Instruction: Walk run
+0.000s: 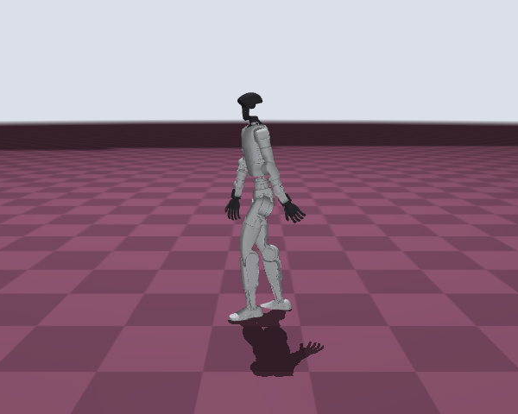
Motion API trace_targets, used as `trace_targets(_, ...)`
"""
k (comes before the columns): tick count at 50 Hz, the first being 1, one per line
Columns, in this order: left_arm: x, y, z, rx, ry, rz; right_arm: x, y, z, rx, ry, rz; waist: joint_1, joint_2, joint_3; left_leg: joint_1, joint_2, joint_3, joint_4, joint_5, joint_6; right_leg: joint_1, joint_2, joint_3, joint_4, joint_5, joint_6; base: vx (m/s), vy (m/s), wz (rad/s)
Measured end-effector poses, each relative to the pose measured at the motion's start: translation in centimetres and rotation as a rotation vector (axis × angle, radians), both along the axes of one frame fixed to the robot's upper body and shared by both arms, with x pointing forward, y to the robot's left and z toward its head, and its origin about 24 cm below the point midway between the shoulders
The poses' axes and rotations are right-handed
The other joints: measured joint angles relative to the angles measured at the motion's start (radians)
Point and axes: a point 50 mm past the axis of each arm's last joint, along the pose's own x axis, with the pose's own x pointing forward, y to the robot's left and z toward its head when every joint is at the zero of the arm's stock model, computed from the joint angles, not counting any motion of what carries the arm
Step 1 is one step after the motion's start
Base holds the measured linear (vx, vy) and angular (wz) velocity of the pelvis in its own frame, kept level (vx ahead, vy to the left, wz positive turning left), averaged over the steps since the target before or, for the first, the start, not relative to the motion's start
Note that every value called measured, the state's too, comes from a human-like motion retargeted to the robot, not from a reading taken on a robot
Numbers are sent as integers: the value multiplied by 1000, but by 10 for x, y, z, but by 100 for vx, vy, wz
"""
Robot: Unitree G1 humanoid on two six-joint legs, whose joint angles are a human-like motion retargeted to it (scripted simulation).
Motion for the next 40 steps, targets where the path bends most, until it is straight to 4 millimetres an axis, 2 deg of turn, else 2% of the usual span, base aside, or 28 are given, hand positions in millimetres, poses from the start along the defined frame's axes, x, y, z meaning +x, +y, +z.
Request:
trace_targets(3,10,-1,-2,-18,-20,-21,5,4,1,-13,-26,20,44,-1,6,-38,-46,-158,-84,41,-22,47,5,48,-5,-24,24,62,-2,-104)
trace_targets(5,22,0,-4,-22,-53,-56,1,9,0,-2,-20,20,60,4,6,-39,-56,-194,-96,83,-38,73,10,74,0,-48,36,62,4,-70)
trace_targets(6,30,0,-6,-23,-79,-77,-4,10,-2,11,-3,18,64,6,2,-38,-59,-184,-79,104,-8,83,10,76,5,-64,42,54,5,-52)
trace_targets(8,44,0,-8,-28,-129,-112,-17,12,-6,37,49,22,72,9,-6,-26,-48,-114,-39,61,46,99,8,94,22,-92,52,63,8,-67)
trace_targets(11,61,0,-11,-26,-203,-111,-44,21,-14,41,159,46,59,19,-18,-5,-16,-111,14,-30,48,93,-4,157,90,-88,80,61,8,-111)
trace_targets(15,86,13,-10,3,-292,-109,-83,34,-20,6,276,-11,25,34,-37,75,38,-55,-22,-94,48,13,-35,196,284,64,152,45,2,-123)
trace_targets(17,102,24,-7,27,-349,-137,-98,34,-21,18,329,-27,26,53,-40,109,73,-24,-45,-106,60,-51,-56,154,416,98,134,27,2,-150)
trace_targets(20,123,40,-2,78,-430,-177,-116,31,-22,22,395,-10,8,85,-44,158,121,36,-74,-119,73,-134,-87,39,558,32,38,33,2,-149)
trace_targets(23,137,53,4,124,-486,-202,-131,27,-21,15,439,-31,-32,80,-48,205,117,116,-120,-129,71,-209,-74,-2,538,-11,39,21,-2,-114)
trace_targets(25,143,59,7,143,-503,-207,-141,27,-21,25,470,-65,-55,67,-51,240,101,169,-152,-137,70,-246,-60,-37,477,-46,28,17,-4,-106)
trace_targets(30,147,63,9,152,-525,-178,-164,33,-19,88,543,-144,-66,17,-58,317,46,299,-194,-171,88,-215,-48,-359,231,-108,6,19,-5,-134)
trace_targets(32,146,63,9,145,-537,-157,-170,36,-18,104,566,-150,-57,-1,-56,358,19,337,-211,-191,90,-188,-28,-436,169,-71,-32,22,-8,-161)
trace_targets(33,145,63,9,141,-542,-147,-173,37,-18,110,576,-148,-53,-4,-55,382,14,359,-222,-200,87,-177,-13,-442,144,-59,-80,27,-9,-155)
trace_targets(34,143,63,8,136,-544,-139,-174,38,-18,114,583,-143,-52,-6,-54,407,5,381,-231,-210,81,-174,-6,-407,137,-56,-98,28,-8,-142)
trace_targets(37,135,55,4,112,-541,-130,-173,38,-17,125,587,-130,-75,-7,-38,470,-22,402,-248,-230,60,-226,-1,-168,186,-51,-110,16,-3,-82)
trace_targets(40,117,42,-3,80,-504,-117,-162,37,-19,114,556,-104,-105,4,-39,499,-12,487,-207,-252,33,-197,-15,-209,170,-56,-126,15,-4,-104)
